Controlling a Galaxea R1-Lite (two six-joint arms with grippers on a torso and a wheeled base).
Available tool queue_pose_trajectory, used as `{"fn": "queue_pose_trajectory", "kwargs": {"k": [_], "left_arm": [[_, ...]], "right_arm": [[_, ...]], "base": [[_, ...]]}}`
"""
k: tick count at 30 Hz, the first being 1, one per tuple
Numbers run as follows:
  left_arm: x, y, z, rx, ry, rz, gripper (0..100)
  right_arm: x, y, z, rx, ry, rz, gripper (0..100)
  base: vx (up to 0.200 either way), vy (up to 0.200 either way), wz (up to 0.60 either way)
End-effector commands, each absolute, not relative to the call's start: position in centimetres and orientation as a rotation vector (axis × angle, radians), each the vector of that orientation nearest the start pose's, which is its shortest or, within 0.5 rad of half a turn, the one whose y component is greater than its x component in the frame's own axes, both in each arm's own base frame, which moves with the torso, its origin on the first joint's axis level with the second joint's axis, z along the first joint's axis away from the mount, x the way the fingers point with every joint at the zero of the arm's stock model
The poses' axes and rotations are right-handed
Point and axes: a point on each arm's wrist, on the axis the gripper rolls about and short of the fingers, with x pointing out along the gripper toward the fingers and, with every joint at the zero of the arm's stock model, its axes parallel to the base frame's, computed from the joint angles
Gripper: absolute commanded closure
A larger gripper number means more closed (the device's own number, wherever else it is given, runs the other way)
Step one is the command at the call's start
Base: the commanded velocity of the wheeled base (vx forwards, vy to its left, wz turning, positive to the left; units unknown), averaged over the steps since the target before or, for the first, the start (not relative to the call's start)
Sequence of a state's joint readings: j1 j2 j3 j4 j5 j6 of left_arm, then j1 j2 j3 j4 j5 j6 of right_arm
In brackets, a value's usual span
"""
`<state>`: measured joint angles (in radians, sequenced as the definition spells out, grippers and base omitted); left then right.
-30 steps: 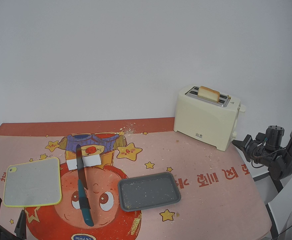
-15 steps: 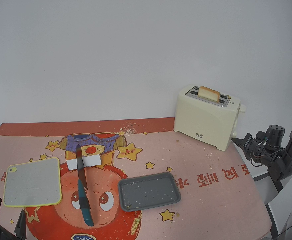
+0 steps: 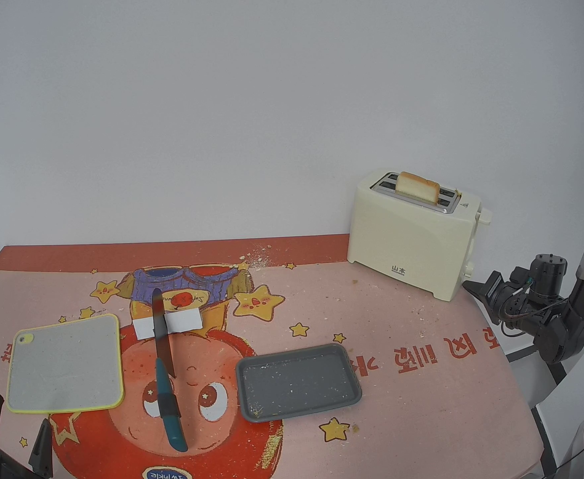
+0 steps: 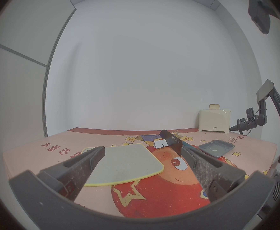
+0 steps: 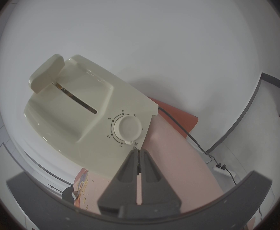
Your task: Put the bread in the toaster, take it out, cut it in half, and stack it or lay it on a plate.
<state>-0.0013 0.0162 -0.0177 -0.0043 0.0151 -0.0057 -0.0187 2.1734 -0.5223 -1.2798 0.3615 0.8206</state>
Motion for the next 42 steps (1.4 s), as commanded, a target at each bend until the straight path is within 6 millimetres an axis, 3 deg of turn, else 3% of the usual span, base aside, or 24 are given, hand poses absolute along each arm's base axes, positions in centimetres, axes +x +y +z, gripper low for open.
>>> {"fn": "queue_pose_trajectory", "kwargs": {"k": [1,42], "left_arm": [[-2.25,0.04,7.61,-0.006,0.0,0.014,0],[-2.23,0.04,7.61,-0.006,0.001,0.014,0]], "right_arm": [[32.65,0.18,3.04,0.872,0.481,0.165,100],[32.82,0.35,3.6,0.867,0.457,0.167,100]], "base": [[0.0,0.0,0.0],[0.0,0.0,0.0]]}}
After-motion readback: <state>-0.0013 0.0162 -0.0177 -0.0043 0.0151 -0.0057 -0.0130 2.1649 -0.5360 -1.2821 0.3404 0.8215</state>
